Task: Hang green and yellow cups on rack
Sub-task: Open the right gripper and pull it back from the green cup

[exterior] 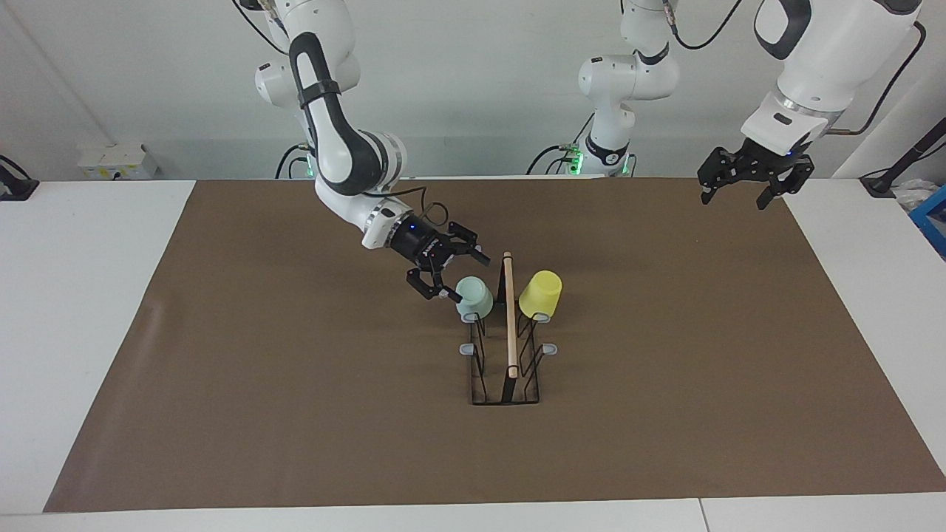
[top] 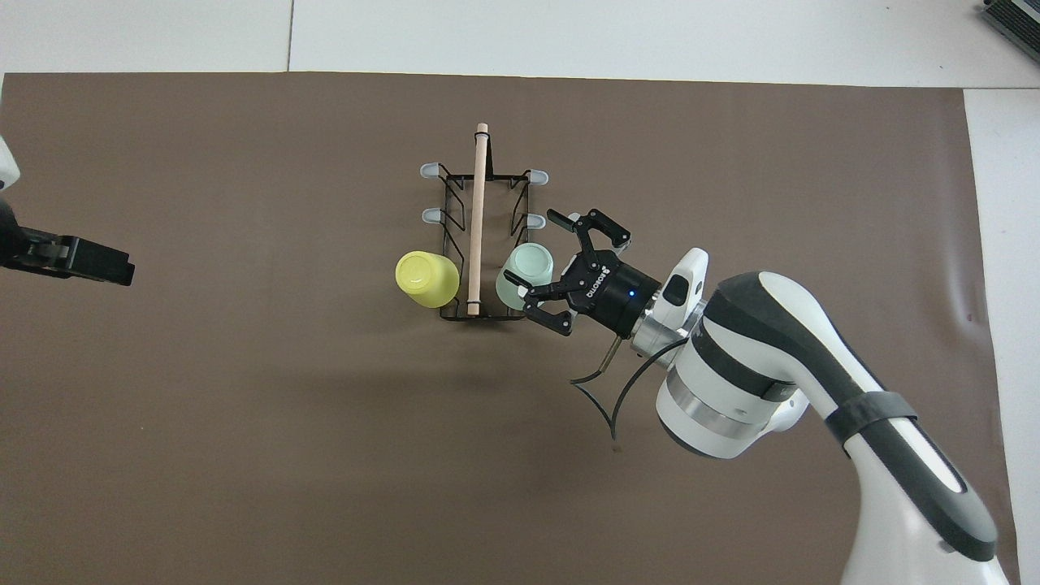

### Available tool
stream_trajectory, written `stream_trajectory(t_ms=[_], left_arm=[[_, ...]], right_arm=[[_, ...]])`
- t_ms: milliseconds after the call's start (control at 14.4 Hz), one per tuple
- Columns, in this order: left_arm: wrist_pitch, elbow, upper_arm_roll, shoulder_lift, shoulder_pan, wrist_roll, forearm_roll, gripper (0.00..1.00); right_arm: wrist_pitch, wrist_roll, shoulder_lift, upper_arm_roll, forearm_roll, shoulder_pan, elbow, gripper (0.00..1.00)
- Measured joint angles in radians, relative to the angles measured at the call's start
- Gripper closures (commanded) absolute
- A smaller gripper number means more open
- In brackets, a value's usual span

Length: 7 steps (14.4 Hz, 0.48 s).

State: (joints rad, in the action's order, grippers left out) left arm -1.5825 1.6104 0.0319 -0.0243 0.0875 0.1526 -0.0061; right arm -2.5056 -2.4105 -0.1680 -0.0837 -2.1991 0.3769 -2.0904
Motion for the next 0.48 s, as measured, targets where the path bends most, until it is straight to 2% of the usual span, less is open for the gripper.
stream_trajectory(t_ms=[485], left_arm=[[0.000, 0.000, 0.000, -0.001, 0.000, 0.000, 0.000, 0.00]], right_arm=[[-0.011, 0.167, 0.038, 0.002, 0.239, -0.034, 0.048, 0.00]])
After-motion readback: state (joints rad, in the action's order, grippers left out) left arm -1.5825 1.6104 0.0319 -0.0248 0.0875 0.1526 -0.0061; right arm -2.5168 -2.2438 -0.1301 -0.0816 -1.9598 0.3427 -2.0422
